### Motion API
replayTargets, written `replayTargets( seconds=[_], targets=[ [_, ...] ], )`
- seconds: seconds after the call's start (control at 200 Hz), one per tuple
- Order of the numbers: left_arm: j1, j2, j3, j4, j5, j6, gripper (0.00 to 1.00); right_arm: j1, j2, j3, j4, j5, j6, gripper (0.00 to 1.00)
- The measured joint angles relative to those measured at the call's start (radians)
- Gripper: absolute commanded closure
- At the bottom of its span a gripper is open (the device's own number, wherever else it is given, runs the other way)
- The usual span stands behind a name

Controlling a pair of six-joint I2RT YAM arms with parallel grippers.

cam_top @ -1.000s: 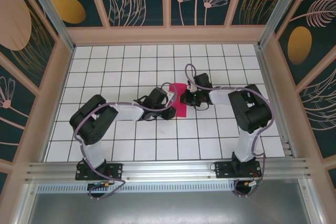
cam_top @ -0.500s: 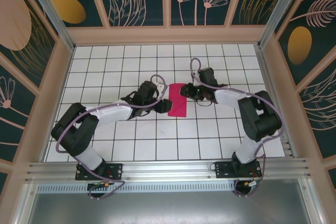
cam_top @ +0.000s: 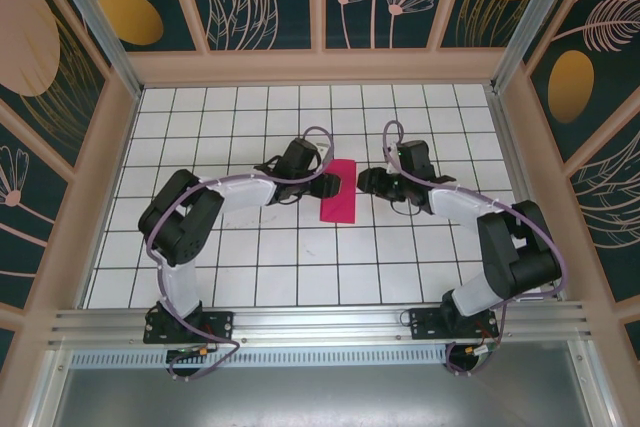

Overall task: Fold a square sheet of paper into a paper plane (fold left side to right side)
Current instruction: Fold the triangle a second time at the center of the table, then turn over the paper at the center of the table.

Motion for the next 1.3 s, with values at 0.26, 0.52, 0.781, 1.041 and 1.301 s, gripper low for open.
replayTargets(
  seconds=[0.26, 0.52, 0.781, 1.041, 1.301],
  targets=[
    [0.0, 0.014, 0.001, -0.013, -0.016, -0.004, 0.76, 0.0, 0.001, -0.013, 0.005, -0.032, 0.003, 0.5],
    [0.0, 0.01, -0.035, -0.014, -0.023, -0.006, 0.93, 0.0, 0.059, 0.0, 0.039, -0.064, 0.019, 0.47],
    [0.0, -0.05, -0.063, -0.008, -0.054, -0.007, 0.92, 0.008, 0.143, 0.025, 0.072, -0.093, 0.051, 0.39],
    [0.0, -0.057, -0.072, -0.003, -0.068, -0.01, 0.92, 0.037, 0.214, 0.076, 0.13, -0.144, 0.087, 0.45],
    [0.0, -0.058, -0.079, 0.001, -0.072, -0.016, 0.89, 0.064, 0.299, 0.108, 0.174, -0.19, 0.136, 0.56]
  ],
)
